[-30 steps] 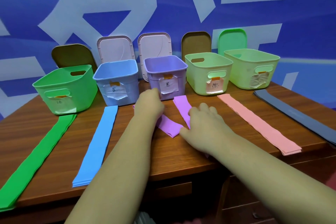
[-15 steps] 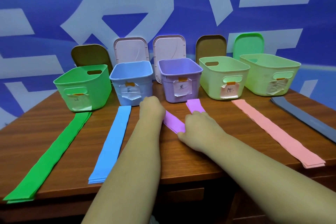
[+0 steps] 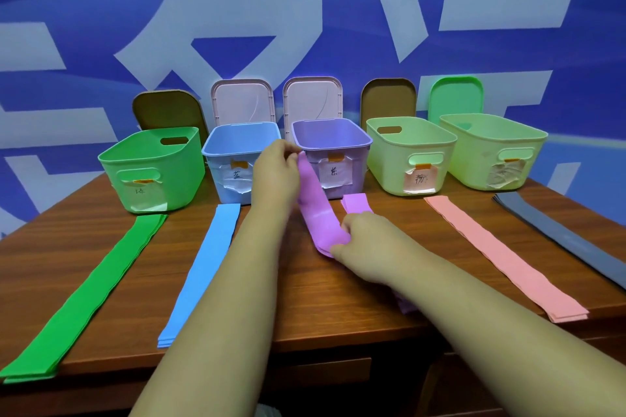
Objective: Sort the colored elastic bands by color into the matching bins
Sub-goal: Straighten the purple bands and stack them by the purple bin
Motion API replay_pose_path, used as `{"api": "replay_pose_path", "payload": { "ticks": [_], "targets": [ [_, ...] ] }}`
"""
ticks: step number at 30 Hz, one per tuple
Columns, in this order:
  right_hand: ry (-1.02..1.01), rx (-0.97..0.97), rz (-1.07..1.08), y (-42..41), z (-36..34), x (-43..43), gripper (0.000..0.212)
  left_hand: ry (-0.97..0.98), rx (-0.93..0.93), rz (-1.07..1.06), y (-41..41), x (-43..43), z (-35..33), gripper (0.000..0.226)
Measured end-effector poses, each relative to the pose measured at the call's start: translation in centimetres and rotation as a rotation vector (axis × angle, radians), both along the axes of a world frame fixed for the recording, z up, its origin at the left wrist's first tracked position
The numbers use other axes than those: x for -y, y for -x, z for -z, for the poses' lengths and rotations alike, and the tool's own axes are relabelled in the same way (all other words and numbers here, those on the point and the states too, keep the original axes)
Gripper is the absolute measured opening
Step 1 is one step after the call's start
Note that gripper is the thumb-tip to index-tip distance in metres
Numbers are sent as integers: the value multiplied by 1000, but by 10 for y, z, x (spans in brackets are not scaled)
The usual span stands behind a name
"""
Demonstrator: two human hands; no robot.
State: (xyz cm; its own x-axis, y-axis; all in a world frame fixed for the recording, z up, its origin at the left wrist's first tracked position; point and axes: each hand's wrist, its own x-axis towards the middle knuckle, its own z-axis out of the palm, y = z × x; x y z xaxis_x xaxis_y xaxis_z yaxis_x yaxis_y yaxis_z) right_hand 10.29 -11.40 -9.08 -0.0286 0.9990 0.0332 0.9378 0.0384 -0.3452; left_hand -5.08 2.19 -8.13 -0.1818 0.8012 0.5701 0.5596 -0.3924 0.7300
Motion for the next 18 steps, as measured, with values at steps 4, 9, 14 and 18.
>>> {"api": "replay_pose_path", "payload": {
  "ticks": [4, 9, 14, 18],
  "targets": [
    [25, -164, 46, -15, -20, 19, 18, -20, 100, 112, -2, 5, -31, 25],
    [40, -338, 160, -36, -27, 34, 13, 140, 223, 371, -9, 9, -66, 34],
    [71, -435, 212, -57, -21, 36, 18, 262, 341, 505, -17, 19, -92, 37],
    [99, -482, 217, -70, -13, 36, 12, 294, 506, 591, -22, 27, -108, 32]
  ]
}}
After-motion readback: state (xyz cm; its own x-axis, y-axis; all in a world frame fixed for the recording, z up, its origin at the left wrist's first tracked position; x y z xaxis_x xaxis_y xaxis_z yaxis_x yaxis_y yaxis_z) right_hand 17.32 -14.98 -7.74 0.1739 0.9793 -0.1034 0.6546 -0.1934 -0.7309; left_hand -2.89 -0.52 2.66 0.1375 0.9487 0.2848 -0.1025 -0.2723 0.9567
